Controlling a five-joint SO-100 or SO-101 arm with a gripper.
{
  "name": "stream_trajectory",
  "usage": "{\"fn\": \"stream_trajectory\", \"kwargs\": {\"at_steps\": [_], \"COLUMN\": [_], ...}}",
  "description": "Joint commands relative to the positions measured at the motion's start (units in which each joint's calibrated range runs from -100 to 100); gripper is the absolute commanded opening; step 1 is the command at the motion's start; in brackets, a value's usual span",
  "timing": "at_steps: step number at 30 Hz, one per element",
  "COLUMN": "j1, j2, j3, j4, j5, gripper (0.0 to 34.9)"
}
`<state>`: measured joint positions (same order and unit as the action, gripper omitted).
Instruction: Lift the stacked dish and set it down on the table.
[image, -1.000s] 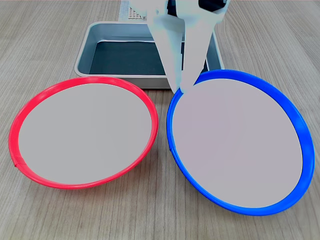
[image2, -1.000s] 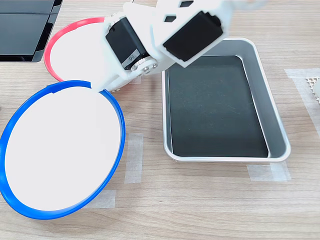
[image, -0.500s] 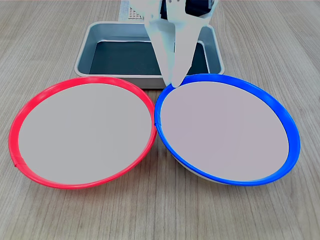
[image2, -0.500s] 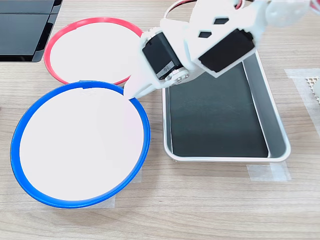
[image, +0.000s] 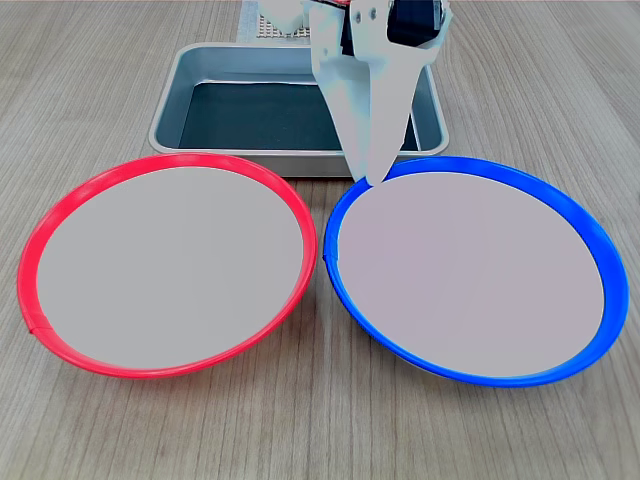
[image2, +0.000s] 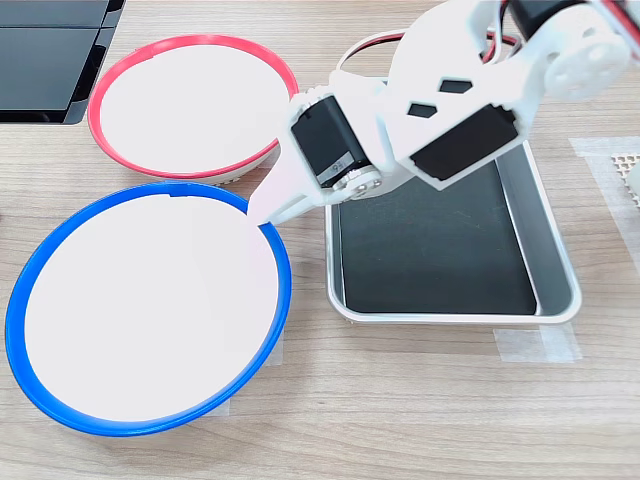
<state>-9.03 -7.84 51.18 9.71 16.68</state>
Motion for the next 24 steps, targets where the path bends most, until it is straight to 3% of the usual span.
{"fn": "stream_trajectory", "kwargs": {"at_steps": [1,12,14,15,19,24], "j1": [-1.1,-1.2,-0.7,-0.4,1.0,4.2], "j2": [0.8,-1.2,-2.4,-3.4,-7.0,-15.2], "j3": [-1.6,-0.2,-0.4,-0.4,-0.7,-2.5], "j4": [-0.3,4.5,5.8,6.5,9.2,17.8], "j5": [-0.3,-0.4,-0.7,-0.6,-0.2,-0.6], "gripper": [0.0,0.2,8.7,10.1,10.7,10.3]}}
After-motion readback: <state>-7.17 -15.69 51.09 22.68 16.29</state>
